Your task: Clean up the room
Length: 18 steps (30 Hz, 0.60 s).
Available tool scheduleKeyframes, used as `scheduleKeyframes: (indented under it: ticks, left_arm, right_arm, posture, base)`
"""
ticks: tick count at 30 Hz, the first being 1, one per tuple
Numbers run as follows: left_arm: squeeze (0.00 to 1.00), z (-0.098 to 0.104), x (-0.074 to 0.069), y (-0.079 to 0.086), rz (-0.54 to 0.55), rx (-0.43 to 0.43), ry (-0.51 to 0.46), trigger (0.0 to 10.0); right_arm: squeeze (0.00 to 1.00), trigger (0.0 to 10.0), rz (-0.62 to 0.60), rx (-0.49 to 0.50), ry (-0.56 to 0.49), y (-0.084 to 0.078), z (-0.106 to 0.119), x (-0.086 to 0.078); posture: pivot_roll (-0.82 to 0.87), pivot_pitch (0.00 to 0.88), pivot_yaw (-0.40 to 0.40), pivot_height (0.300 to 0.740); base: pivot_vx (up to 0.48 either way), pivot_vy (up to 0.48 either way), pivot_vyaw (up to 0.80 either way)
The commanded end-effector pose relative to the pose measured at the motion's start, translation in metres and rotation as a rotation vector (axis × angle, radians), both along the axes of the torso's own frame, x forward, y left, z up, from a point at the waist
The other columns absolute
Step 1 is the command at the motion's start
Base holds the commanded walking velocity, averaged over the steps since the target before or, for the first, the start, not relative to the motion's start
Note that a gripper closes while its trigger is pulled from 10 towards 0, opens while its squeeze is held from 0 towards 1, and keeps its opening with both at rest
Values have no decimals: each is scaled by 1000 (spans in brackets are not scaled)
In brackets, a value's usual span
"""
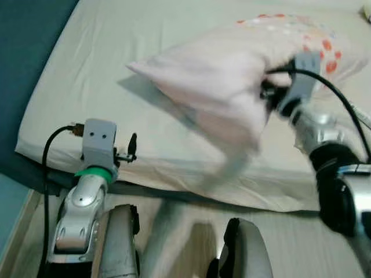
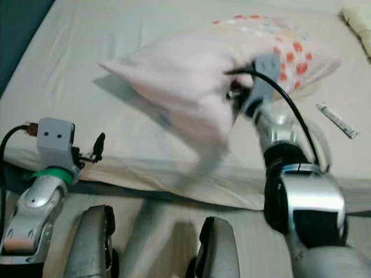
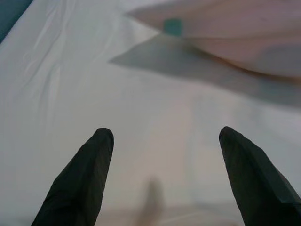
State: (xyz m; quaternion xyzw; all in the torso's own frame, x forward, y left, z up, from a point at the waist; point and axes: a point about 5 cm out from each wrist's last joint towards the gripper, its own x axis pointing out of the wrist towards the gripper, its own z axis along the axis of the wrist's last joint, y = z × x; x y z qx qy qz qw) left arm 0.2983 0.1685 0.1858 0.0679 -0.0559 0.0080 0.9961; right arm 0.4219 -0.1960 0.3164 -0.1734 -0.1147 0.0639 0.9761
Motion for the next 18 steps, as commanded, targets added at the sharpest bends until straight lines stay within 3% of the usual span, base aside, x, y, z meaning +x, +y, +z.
scheduleKeyframes:
  ticks: [1, 2, 3, 5, 6, 9, 10, 13, 14, 15, 16, 18]
  left_arm:
    - [1000, 1, -4, -3, -5, -10, -18, 10000]
    - [1000, 2, -5, -3, -1, -10, -24, 10000]
    - [1000, 2, -5, -3, -1, -10, -24, 10000]
    - [1000, 5, -7, -1, 11, -12, -36, 10000]
    - [1000, 5, -7, -1, 11, -12, -36, 10000]
    - [1000, 20, -10, 6, 42, -24, -88, 10000]
    - [1000, 24, -11, 8, 52, -30, -103, 10000]
    - [1000, 31, -12, 11, 73, -40, -125, 10000]
    - [1000, 38, -14, 13, 89, -57, -148, 10000]
    - [1000, 45, -15, 15, 98, -67, -168, 10000]
    - [1000, 45, -15, 15, 98, -67, -168, 10000]
    - [1000, 53, -16, 14, 101, -79, -194, 10000]
  right_arm:
    - [0, 0, -2, -133, -47, 12, 11, 1]
    - [0, 0, 90, -212, -56, 36, 13, 1]
    - [0, 0, 90, -212, -56, 36, 13, 1]
    - [0, 0, 260, -333, -51, 76, 9, 0]
    - [0, 0, 260, -333, -51, 76, 9, 0]
    - [0, 0, 595, -467, 12, 132, -22, -13]
    - [0, 0, 675, -498, 27, 143, -30, -18]
    - [0, 0, 763, -558, 34, 155, -41, -24]
    - [0, 0, 851, -643, 21, 166, -52, -32]
    - [0, 0, 936, -730, -24, 177, -59, -41]
    - [0, 0, 936, -730, -24, 177, -59, -41]
    - [0, 0, 1032, -795, -148, 191, -60, -54]
  posture:
    - [262, 191, -98, 530]
    - [263, 190, -104, 530]
    - [263, 190, -104, 530]
    - [269, 189, -106, 530]
    - [269, 189, -106, 530]
    - [269, 189, -106, 530]
    - [269, 189, -106, 530]
    - [269, 189, -106, 530]
    - [290, 199, -98, 530]
    - [290, 199, -98, 530]
    - [290, 199, -98, 530]
    - [282, 199, -96, 530]
  base:
    - [0, 0, 0]
    - [0, 0, 0]
    - [0, 0, 0]
    - [0, 0, 0]
    - [0, 0, 0]
    - [0, 0, 0]
    - [0, 0, 0]
    - [0, 0, 0]
    - [0, 0, 0]
    - [0, 0, 0]
    - [0, 0, 0]
    - [0, 0, 0]
